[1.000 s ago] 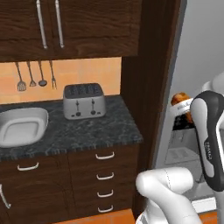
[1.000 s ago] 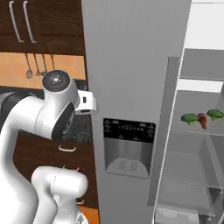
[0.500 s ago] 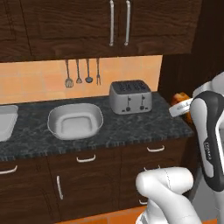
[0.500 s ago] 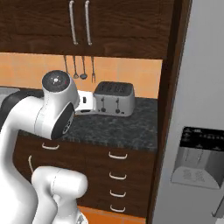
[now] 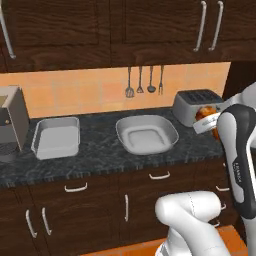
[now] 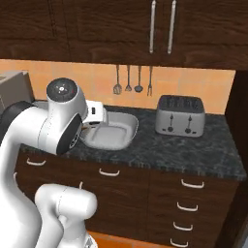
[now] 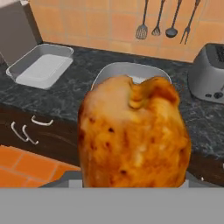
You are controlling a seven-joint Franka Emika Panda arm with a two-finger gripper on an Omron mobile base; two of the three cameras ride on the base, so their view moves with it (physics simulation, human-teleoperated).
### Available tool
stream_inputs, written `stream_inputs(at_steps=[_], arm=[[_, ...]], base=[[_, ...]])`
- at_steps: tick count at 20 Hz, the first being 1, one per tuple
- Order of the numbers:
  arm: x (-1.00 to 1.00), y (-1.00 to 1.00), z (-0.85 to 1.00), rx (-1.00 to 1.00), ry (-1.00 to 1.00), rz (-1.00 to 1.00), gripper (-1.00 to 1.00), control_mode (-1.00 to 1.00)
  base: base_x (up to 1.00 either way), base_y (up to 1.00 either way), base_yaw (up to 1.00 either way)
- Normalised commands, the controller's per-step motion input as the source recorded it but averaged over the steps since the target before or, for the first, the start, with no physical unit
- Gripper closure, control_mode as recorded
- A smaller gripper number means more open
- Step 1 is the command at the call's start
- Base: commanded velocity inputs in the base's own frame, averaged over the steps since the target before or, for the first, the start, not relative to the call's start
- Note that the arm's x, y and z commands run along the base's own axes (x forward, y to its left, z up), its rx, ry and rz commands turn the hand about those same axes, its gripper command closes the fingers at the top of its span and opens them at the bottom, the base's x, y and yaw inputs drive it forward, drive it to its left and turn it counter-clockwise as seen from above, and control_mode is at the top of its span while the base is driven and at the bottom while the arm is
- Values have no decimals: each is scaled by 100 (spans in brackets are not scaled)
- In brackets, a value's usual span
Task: Place one broccoli and one chicken drumstick in each tupperware on the nearby counter, to pack two identical lunches.
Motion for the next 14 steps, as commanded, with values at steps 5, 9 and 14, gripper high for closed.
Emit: stream_inputs(at_steps=[5, 9, 14], arm=[[0, 0, 0, 0, 0, 0, 100, 100], [0, 0, 0, 0, 0, 0, 100, 100], [28, 12, -14, -4, 1, 0, 100, -100]], base=[[33, 98, 0], [35, 100, 0], [23, 55, 0]])
